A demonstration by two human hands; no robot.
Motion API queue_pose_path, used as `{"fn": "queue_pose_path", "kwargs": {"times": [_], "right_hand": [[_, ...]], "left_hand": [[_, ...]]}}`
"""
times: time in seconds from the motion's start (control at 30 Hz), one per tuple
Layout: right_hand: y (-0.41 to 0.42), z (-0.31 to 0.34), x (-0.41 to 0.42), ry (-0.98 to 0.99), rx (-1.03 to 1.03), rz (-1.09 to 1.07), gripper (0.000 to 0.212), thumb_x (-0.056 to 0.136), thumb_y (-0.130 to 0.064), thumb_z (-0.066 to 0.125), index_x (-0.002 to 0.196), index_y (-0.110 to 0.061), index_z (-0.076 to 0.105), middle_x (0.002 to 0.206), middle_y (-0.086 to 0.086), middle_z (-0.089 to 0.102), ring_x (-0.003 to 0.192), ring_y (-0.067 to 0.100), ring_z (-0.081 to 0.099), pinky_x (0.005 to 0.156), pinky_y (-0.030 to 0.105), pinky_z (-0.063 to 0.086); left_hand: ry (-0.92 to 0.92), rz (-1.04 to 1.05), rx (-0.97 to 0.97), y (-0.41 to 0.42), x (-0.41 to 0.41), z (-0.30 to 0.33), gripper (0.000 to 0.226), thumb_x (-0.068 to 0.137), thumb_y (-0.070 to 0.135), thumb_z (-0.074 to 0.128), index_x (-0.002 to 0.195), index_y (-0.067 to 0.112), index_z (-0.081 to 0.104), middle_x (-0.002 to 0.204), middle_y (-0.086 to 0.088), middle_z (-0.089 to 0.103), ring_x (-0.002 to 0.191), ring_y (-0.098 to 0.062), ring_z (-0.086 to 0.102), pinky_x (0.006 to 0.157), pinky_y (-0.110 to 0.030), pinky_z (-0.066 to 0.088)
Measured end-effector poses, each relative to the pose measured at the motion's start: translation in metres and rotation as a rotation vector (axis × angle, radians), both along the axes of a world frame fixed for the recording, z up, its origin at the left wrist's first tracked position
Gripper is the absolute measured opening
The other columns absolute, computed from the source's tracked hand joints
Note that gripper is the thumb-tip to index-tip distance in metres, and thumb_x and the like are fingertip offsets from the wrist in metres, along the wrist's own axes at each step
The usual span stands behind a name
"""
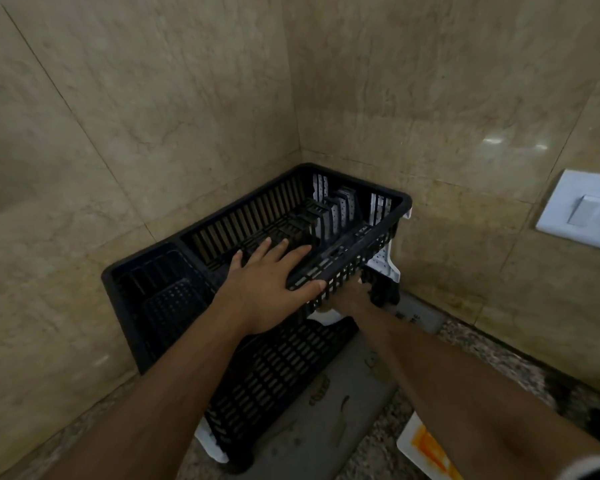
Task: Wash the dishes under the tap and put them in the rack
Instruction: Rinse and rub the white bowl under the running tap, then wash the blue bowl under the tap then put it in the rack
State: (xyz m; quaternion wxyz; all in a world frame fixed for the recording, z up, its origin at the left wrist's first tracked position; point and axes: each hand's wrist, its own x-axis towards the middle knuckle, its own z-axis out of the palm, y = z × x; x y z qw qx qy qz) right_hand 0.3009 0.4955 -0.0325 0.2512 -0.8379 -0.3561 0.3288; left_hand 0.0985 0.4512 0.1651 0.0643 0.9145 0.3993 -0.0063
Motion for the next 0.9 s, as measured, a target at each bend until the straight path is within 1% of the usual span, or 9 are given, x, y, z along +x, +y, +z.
{"fn": "queue_pose_path", "kwargs": {"times": [0.07, 0.27, 0.33, 0.4, 0.47, 0.57, 0.63, 0.77, 0.9], "right_hand": [[0.002, -0.007, -0.002, -0.09, 0.005, 0.047, 0.137, 0.059, -0.065, 0.082, 0.157, -0.014, 0.002, 0.159, 0.016, 0.017, 0.144, 0.034, 0.024, 0.115, 0.044, 0.027], [-0.021, 0.004, -0.012, -0.246, 0.023, 0.151, 0.109, 0.078, -0.072, 0.057, 0.156, -0.014, 0.007, 0.158, 0.017, 0.02, 0.142, 0.034, 0.027, 0.112, 0.047, 0.033], [-0.031, 0.01, -0.009, -0.264, 0.075, 0.146, 0.096, 0.076, -0.071, 0.051, 0.15, -0.018, 0.024, 0.151, 0.015, 0.033, 0.135, 0.032, 0.037, 0.107, 0.047, 0.04], [-0.047, 0.022, -0.004, -0.253, 0.164, 0.146, 0.077, 0.075, -0.063, 0.051, 0.136, -0.018, 0.041, 0.137, 0.013, 0.049, 0.123, 0.031, 0.048, 0.099, 0.046, 0.047], [-0.069, 0.036, -0.001, -0.223, 0.222, 0.16, 0.066, 0.078, -0.051, 0.055, 0.132, -0.015, 0.047, 0.129, 0.01, 0.054, 0.118, 0.029, 0.052, 0.095, 0.044, 0.049], [-0.113, 0.057, 0.004, -0.159, 0.242, 0.199, 0.05, 0.081, -0.049, 0.055, 0.121, -0.019, 0.055, 0.116, 0.006, 0.062, 0.1, 0.025, 0.06, 0.084, 0.047, 0.055], [-0.149, 0.077, 0.004, -0.129, 0.252, 0.214, 0.036, 0.09, -0.04, 0.057, 0.117, -0.016, 0.058, 0.107, 0.013, 0.065, 0.09, 0.029, 0.062, 0.079, 0.05, 0.054], [-0.235, 0.118, 0.004, -0.119, 0.322, 0.139, 0.033, 0.099, -0.019, 0.054, 0.131, -0.011, 0.054, 0.118, 0.013, 0.064, 0.104, 0.029, 0.061, 0.085, 0.036, 0.048], [-0.319, 0.136, 0.006, -0.075, 0.348, 0.024, 0.019, 0.099, -0.024, 0.053, 0.113, -0.019, 0.064, 0.108, 0.013, 0.067, 0.101, 0.031, 0.063, 0.09, 0.044, 0.051]], "left_hand": [[-0.009, 0.0, 0.0, -0.001, 0.0, 0.0, 0.075, 0.083, 0.083, 0.021, 0.15, 0.053, 0.008, 0.165, 0.011, 0.003, 0.152, -0.014, -0.006, 0.12, -0.057, -0.004], [-0.001, 0.001, 0.003, -0.001, 0.0, 0.0, 0.075, 0.083, 0.083, 0.021, 0.15, 0.052, 0.009, 0.165, 0.011, 0.002, 0.152, -0.013, -0.006, 0.12, -0.057, -0.004], [-0.001, 0.0, 0.006, 0.0, 0.001, -0.001, 0.075, 0.084, 0.083, 0.022, 0.151, 0.052, 0.009, 0.165, 0.011, 0.003, 0.152, -0.013, -0.005, 0.12, -0.056, -0.003], [-0.005, 0.005, 0.011, 0.0, 0.001, -0.001, 0.075, 0.084, 0.082, 0.023, 0.151, 0.051, 0.011, 0.165, 0.01, 0.005, 0.152, -0.013, -0.003, 0.12, -0.056, -0.002], [-0.013, 0.004, 0.017, -0.001, 0.001, -0.001, 0.076, 0.084, 0.082, 0.024, 0.152, 0.049, 0.013, 0.165, 0.009, 0.007, 0.152, -0.014, -0.001, 0.121, -0.055, 0.0], [-0.049, -0.014, -0.014, -0.003, 0.0, 0.004, 0.077, 0.085, 0.081, 0.028, 0.152, 0.045, 0.019, 0.165, 0.006, 0.013, 0.152, -0.015, 0.006, 0.122, -0.05, 0.01], [-0.045, -0.026, -0.027, -0.006, -0.003, 0.009, 0.078, 0.084, 0.082, 0.028, 0.151, 0.041, 0.025, 0.163, 0.002, 0.02, 0.151, -0.018, 0.013, 0.121, -0.047, 0.019], [-0.072, -0.089, 0.101, -0.03, -0.001, 0.021, 0.07, 0.093, 0.07, 0.028, 0.147, 0.027, 0.04, 0.154, -0.005, 0.04, 0.145, -0.024, 0.031, 0.116, -0.044, 0.031], [-0.24, -0.174, 0.175, -0.099, 0.013, 0.017, 0.053, 0.098, 0.051, 0.043, 0.139, 0.02, 0.053, 0.145, -0.005, 0.051, 0.133, -0.024, 0.045, 0.11, -0.042, 0.038]]}}
